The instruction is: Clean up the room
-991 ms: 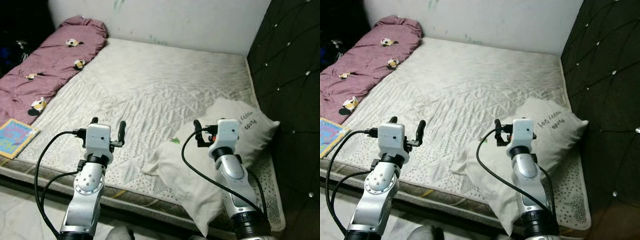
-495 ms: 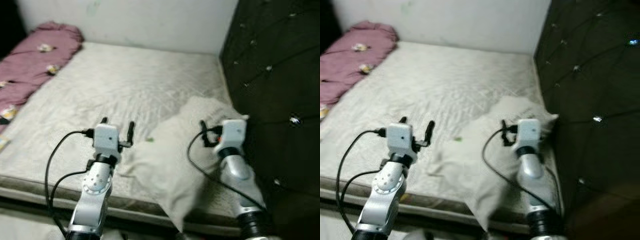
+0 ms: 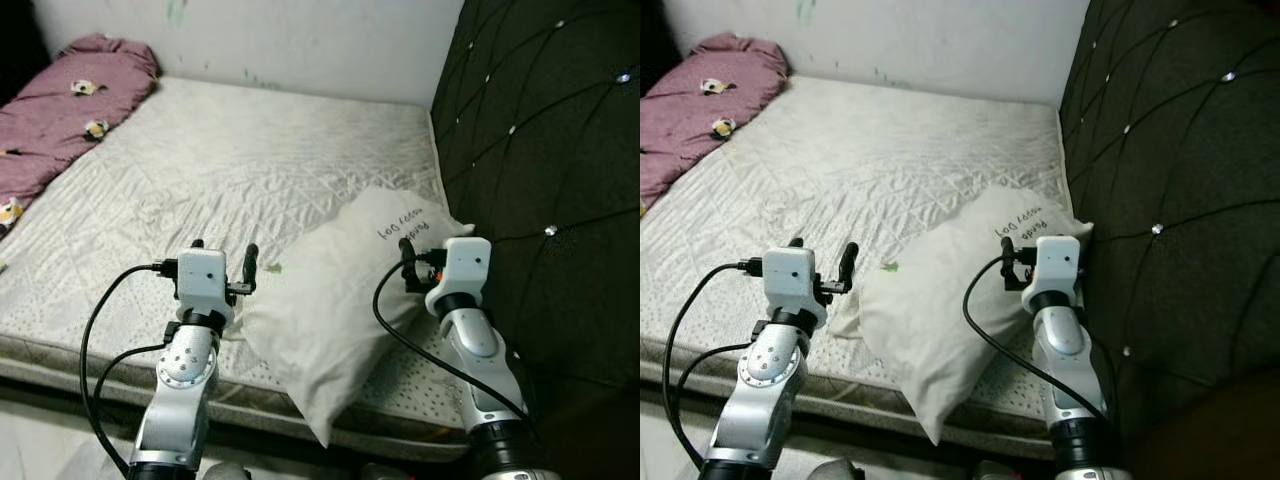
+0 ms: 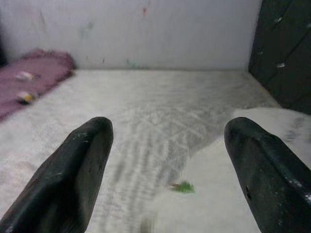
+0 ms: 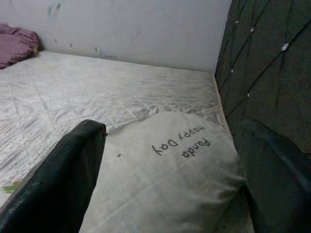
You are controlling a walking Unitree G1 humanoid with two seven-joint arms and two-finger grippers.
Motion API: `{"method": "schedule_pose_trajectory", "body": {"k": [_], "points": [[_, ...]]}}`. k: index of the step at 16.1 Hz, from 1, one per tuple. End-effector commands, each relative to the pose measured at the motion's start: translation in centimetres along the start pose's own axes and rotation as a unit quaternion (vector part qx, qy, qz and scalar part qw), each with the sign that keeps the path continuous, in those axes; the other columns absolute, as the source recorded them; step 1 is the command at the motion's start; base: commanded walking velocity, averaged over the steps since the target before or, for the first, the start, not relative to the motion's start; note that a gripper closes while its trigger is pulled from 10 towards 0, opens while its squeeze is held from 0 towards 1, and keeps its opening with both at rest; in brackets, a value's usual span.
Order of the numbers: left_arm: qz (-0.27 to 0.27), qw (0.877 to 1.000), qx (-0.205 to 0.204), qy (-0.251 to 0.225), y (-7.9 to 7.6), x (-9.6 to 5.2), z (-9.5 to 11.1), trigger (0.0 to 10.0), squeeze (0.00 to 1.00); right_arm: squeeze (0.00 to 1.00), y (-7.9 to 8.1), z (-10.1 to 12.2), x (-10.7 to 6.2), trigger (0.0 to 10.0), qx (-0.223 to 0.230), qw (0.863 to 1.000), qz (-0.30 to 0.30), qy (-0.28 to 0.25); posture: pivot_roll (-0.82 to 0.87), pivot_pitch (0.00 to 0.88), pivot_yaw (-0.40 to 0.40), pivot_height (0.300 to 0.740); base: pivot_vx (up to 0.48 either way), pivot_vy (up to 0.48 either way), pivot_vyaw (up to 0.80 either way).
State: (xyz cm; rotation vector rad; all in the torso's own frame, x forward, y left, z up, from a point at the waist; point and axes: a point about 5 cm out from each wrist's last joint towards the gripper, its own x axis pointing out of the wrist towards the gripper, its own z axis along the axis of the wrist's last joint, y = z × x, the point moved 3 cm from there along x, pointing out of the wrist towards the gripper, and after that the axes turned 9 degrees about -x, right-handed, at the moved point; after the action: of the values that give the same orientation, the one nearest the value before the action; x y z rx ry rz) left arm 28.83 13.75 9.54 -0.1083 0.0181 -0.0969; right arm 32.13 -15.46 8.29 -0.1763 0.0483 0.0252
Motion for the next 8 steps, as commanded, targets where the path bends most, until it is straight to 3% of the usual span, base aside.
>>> {"method": "schedule_pose_trajectory", "body": {"k": [1,3,6,8], "points": [[-0.021,1.0,-0.004,-0.012,-0.21,-0.05,0.55,10.0,0.0,0.0,-0.01,0.18,0.2,10.0,0.001,1.0,0.0,0.0,0.0,0.0,-0.053,0.74,0.0,0.0,-0.8],[-0.017,1.0,-0.007,-0.022,-0.21,-0.1,0.87,10.0,0.0,0.0,-0.06,0.24,0.23,10.0,0.002,1.0,0.0,-0.001,0.0,0.0,-0.054,0.74,0.0,0.0,-0.46],[0.002,0.999,0.017,-0.03,0.11,-0.35,1.05,10.0,0.0,0.0,0.02,0.23,0.14,10.0,0.001,1.0,0.001,-0.001,0.01,0.0,-0.051,0.74,0.0,0.0,0.0],[0.008,1.0,0.005,-0.012,0.44,-0.69,0.74,10.0,0.0,0.0,0.05,0.16,0.02,10.0,0.003,1.0,0.0,0.001,0.0,0.0,-0.043,0.74,0.0,0.0,0.0]]}}
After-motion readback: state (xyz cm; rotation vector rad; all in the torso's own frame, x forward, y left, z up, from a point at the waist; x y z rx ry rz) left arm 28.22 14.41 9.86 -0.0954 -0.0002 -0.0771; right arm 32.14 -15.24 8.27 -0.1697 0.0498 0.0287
